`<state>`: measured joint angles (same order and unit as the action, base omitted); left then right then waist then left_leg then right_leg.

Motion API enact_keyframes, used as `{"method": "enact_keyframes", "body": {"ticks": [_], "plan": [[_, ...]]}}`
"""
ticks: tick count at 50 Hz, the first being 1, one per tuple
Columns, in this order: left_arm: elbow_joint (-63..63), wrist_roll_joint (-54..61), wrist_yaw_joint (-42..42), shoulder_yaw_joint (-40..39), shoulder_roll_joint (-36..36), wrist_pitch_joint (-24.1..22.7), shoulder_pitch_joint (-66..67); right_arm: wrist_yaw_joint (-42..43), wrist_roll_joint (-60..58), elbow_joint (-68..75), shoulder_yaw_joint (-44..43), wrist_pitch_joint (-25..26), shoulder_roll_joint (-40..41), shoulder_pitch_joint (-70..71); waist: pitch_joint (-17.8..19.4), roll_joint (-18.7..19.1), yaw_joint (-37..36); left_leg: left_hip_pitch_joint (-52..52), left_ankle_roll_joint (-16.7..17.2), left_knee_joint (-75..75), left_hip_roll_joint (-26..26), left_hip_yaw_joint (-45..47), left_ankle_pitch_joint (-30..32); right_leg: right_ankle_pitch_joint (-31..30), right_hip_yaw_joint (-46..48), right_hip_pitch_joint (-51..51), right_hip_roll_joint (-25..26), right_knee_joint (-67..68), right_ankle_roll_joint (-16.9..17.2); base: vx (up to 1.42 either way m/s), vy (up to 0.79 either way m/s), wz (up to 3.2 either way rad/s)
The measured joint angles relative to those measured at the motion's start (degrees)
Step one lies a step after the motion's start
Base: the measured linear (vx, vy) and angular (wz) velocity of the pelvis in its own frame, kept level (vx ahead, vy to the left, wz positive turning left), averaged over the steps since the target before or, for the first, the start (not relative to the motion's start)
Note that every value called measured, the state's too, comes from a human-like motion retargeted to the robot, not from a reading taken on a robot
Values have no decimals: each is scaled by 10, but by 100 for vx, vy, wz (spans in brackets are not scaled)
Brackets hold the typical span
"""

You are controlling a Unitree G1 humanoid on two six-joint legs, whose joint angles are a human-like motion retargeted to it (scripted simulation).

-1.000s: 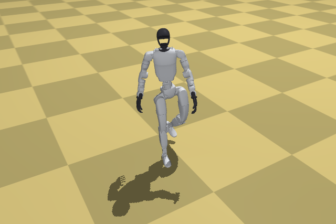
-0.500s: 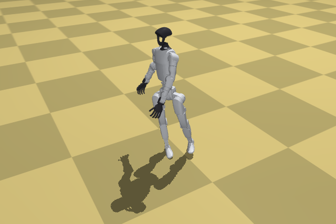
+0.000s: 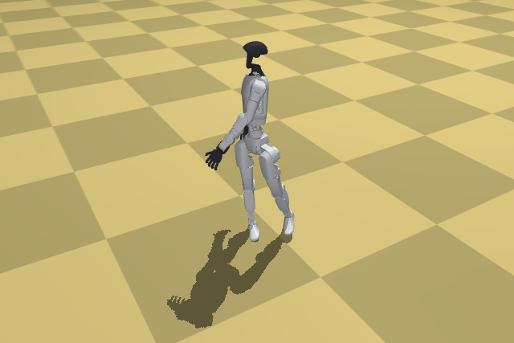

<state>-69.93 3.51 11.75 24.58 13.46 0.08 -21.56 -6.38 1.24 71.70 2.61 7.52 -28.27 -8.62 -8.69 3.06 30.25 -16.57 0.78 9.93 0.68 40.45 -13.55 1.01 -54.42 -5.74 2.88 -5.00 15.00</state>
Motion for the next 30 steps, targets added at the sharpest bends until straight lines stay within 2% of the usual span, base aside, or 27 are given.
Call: {"method": "enact_keyframes", "body": {"ticks": [8,14,23,27,30], "plan": [[29,20,3,13,-1,1,-4,16,-17,22,13,6,14,18,-9,-1,-30,15,-2,11,-1,-32,-6,15,37,1,-10,0,0,0,3,38],[42,35,-9,19,7,6,-5,59,21,13,16,6,34,29,-14,-19,-70,64,-10,55,0,-75,-8,39,96,14,-38,0,0,-6,6,82],[49,111,-54,12,8,26,-7,109,115,-38,69,-8,68,24,-2,-72,-146,259,-49,274,5,-212,25,67,240,36,-99,3,0,-10,9,162],[50,158,-69,-6,6,26,6,88,84,-44,137,-9,66,27,4,-89,-180,346,-68,340,18,-247,19,79,326,44,-121,6,0,-5,13,216],[48,199,-80,-26,12,23,23,66,33,-43,186,-5,62,33,11,-108,-213,373,-75,324,19,-230,-4,87,387,45,-138,6,0,1,14,199]]}}
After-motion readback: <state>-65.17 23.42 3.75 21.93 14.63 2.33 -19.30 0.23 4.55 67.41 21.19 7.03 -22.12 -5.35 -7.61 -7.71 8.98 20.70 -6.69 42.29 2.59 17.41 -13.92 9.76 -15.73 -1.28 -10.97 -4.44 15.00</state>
